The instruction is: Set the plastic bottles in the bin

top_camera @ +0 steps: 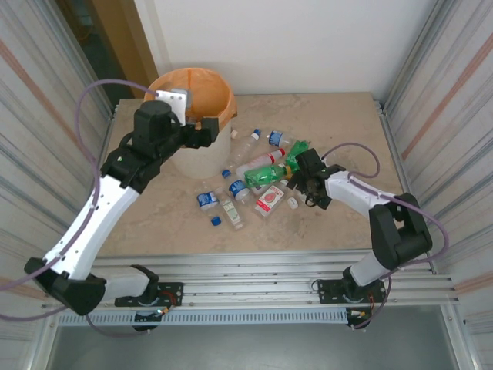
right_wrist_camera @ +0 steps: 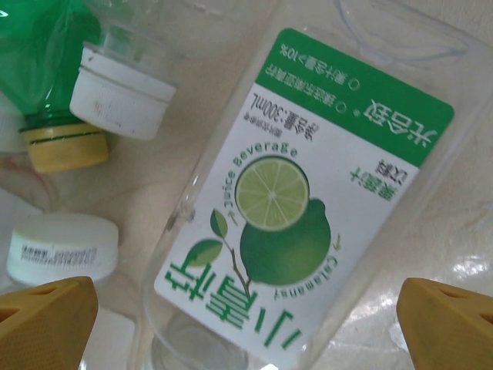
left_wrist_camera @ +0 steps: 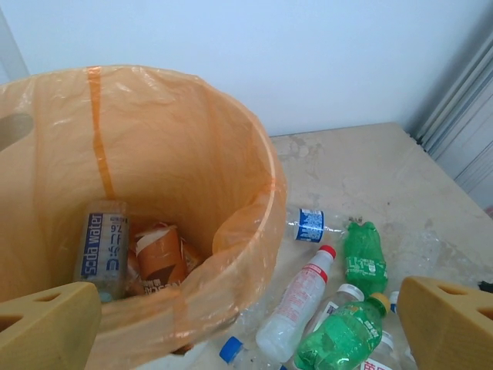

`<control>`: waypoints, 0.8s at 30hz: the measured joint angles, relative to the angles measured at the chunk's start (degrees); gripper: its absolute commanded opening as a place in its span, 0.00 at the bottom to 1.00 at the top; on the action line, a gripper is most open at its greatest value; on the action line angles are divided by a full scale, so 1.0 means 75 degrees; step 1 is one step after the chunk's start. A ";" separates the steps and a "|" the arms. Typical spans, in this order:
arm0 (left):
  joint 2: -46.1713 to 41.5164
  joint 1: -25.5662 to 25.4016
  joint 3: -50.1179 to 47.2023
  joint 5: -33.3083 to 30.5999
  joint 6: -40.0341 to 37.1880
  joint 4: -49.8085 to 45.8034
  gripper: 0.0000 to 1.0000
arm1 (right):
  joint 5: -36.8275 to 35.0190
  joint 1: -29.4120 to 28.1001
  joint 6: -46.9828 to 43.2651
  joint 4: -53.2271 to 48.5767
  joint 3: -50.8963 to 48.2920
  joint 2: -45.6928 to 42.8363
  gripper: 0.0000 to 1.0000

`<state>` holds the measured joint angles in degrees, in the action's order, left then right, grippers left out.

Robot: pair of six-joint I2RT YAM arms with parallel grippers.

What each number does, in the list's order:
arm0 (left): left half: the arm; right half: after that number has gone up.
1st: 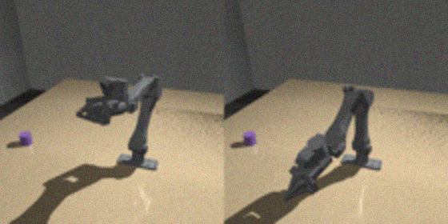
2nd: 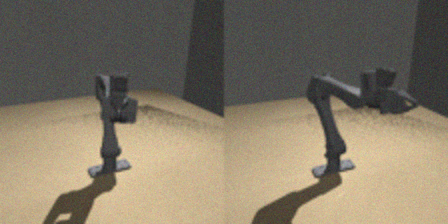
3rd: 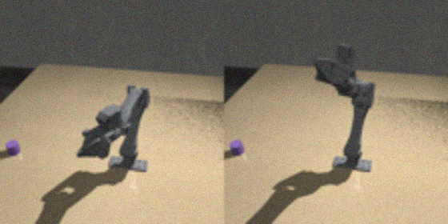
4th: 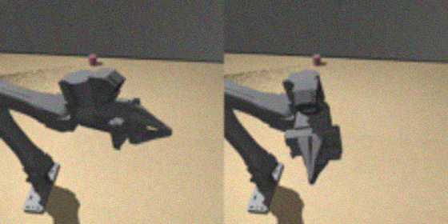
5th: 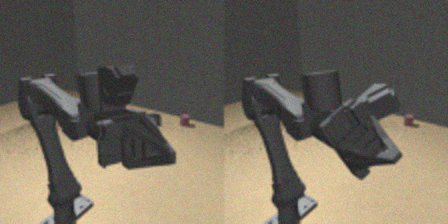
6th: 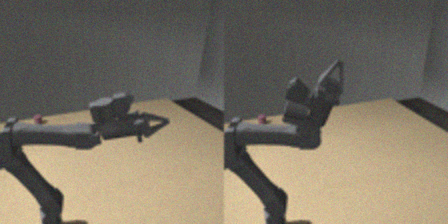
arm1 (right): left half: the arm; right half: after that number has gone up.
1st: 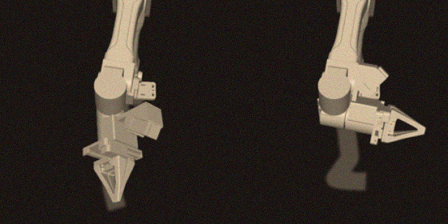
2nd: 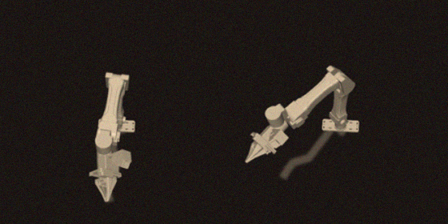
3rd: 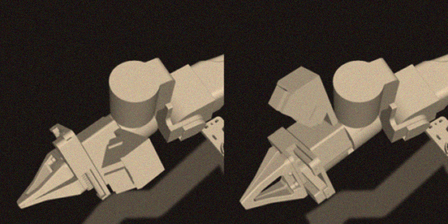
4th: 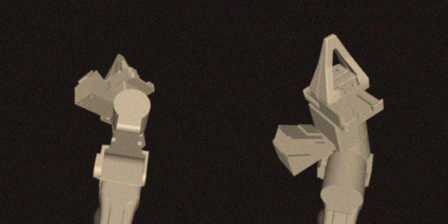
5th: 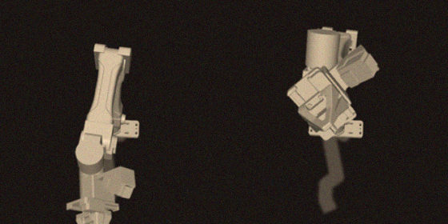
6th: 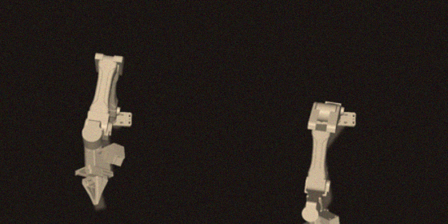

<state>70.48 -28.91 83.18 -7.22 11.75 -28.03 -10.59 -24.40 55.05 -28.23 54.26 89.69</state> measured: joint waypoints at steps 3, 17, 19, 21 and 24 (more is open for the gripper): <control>-0.0321 0.0000 -0.0306 -0.0009 0.0079 0.0134 0.99 | -0.0026 0.0020 0.0000 0.0038 0.0149 0.0376 0.98; -0.0353 0.0000 -0.0493 -0.0009 0.0227 0.0239 0.99 | -0.0003 0.0259 -0.0108 0.0294 0.0181 0.1040 0.89; -0.0353 0.0000 -0.0507 -0.0009 0.0251 0.0239 0.99 | 0.0017 0.0289 -0.0201 0.0329 0.0163 0.1040 0.88; -0.0353 0.0000 -0.0510 -0.0012 0.0274 0.0239 0.99 | 0.0047 0.0321 -0.0236 0.0370 0.0128 0.1040 0.86; -0.0353 0.0000 -0.0513 -0.0012 0.0283 0.0236 0.99 | 0.0131 0.0396 -0.0303 0.0393 0.0093 0.1040 0.85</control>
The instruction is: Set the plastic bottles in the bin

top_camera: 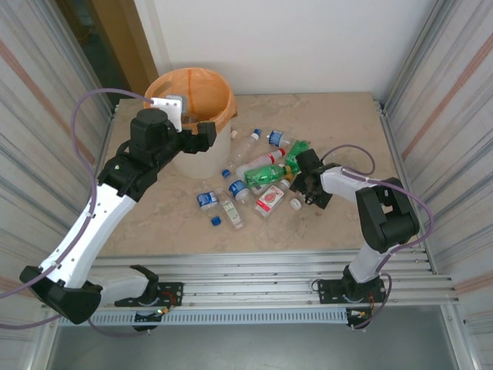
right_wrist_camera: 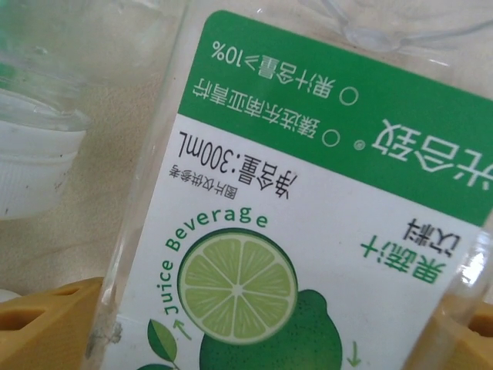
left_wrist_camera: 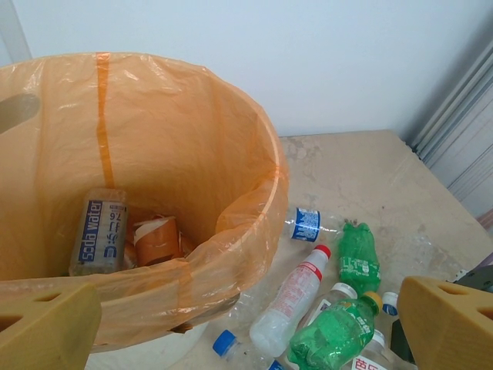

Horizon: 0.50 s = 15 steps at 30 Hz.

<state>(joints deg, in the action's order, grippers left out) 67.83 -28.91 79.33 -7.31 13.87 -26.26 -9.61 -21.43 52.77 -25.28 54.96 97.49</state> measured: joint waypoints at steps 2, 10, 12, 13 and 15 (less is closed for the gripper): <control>0.0000 0.0000 0.0000 -0.0003 0.0017 0.0000 0.99 | 0.0052 0.0032 -0.0067 0.0000 -0.0006 0.0000 0.85; 0.0000 0.0000 -0.0003 -0.0041 0.0079 -0.0009 0.99 | 0.0111 0.0061 -0.0169 0.0050 -0.0061 -0.0020 0.85; -0.0003 0.0000 -0.0006 -0.0087 0.0082 -0.0012 0.99 | 0.0111 0.0061 -0.0256 0.0052 -0.0067 -0.0026 0.82; -0.0009 0.0000 -0.0015 -0.0117 0.0082 -0.0015 0.99 | 0.0111 0.0061 -0.0300 0.0050 -0.0076 -0.0032 0.80; -0.0029 0.0000 -0.0047 -0.0166 0.0090 -0.0035 0.99 | 0.0111 0.0061 -0.0329 0.0041 -0.0102 -0.0061 0.76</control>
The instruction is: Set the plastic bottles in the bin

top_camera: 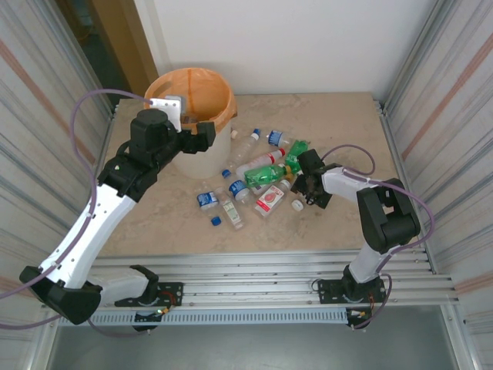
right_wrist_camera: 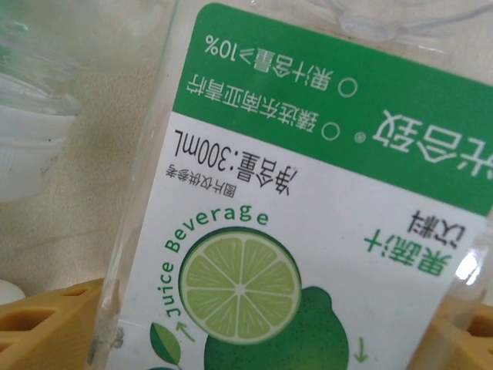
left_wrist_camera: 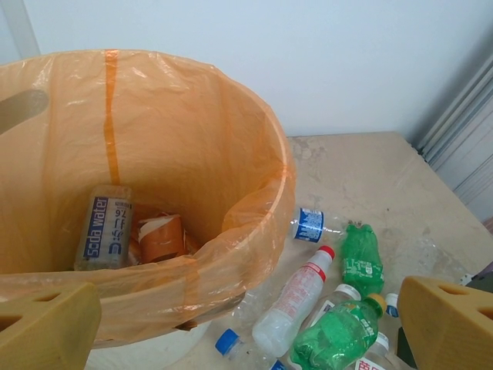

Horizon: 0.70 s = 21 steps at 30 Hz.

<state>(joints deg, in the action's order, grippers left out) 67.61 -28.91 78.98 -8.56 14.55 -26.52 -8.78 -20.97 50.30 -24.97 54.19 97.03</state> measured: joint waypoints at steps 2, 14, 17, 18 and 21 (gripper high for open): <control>-0.0012 0.0000 -0.0006 -0.0012 0.0041 -0.0047 0.99 | 0.0000 0.0000 -0.0032 -0.0015 -0.0009 -0.0017 0.72; -0.0020 0.0050 -0.0122 0.0003 0.0117 -0.0073 0.99 | 0.0032 0.0015 -0.0414 0.0187 -0.0280 -0.0251 0.53; -0.0020 0.0061 -0.0122 0.0009 0.0134 -0.0076 0.99 | 0.0023 0.0015 -0.0545 0.0172 -0.0370 -0.0353 0.51; -0.0020 0.0061 -0.0125 0.0023 0.0140 -0.0082 0.99 | 0.0017 0.0015 -0.0580 0.0140 -0.0396 -0.0393 0.51; -0.0020 0.0087 -0.0137 0.0073 0.0169 -0.0082 0.99 | -0.0038 0.0015 -0.0659 -0.0029 -0.0510 -0.0557 0.51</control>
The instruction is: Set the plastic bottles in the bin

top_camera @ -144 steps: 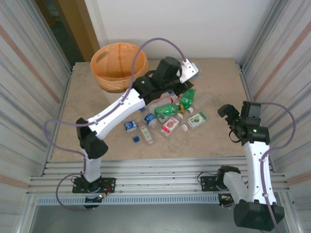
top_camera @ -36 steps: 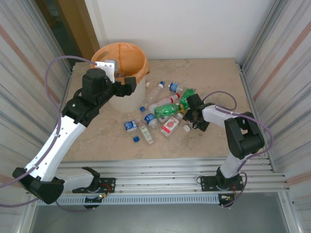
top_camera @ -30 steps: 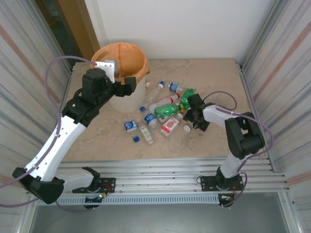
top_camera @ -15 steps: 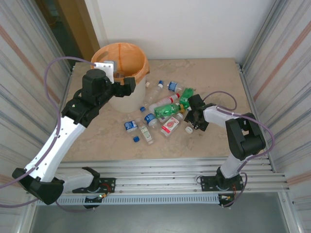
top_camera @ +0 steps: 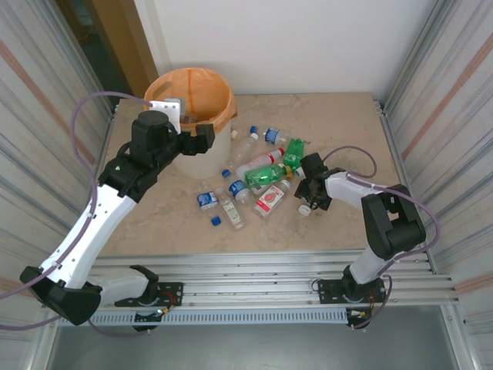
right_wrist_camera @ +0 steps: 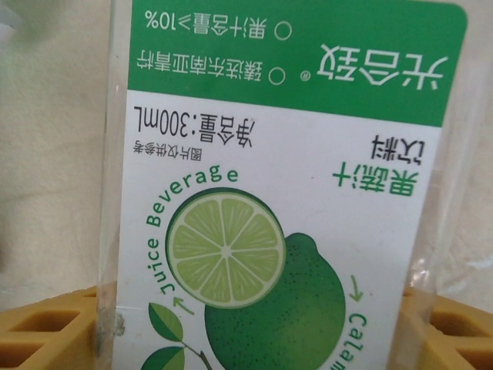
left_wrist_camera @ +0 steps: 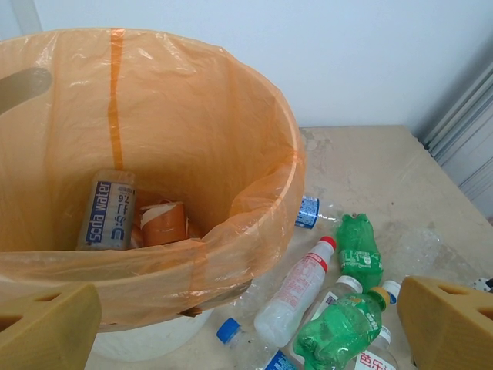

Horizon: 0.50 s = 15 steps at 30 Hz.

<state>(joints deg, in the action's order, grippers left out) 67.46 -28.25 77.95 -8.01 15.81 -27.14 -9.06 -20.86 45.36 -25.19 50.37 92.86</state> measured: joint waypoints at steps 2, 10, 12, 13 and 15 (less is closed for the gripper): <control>0.0000 0.0035 -0.0009 0.0035 0.0020 0.0000 0.99 | -0.0032 0.0000 -0.0061 -0.0175 -0.0050 -0.0146 0.50; 0.0000 0.0073 -0.0012 0.0157 0.0099 0.0000 0.99 | -0.0321 0.0000 -0.0207 -0.0673 -0.0050 -0.1084 0.44; 0.0000 0.0073 -0.0012 0.0198 0.0105 0.0003 0.99 | -0.0396 0.0000 -0.0326 -0.0708 -0.0052 -0.1405 0.43; 0.0000 0.0073 -0.0012 0.0213 0.0108 0.0003 0.99 | -0.0411 -0.0003 -0.0379 -0.0711 -0.0061 -0.1606 0.43; 0.0000 0.0073 -0.0012 0.0283 0.0131 0.0003 0.99 | -0.0423 -0.0026 -0.0545 -0.0705 -0.0064 -0.1999 0.43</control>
<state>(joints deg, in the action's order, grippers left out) 67.46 -27.70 77.87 -5.89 16.80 -27.11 -12.23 -21.06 41.28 -30.48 49.89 77.87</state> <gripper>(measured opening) 0.987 0.675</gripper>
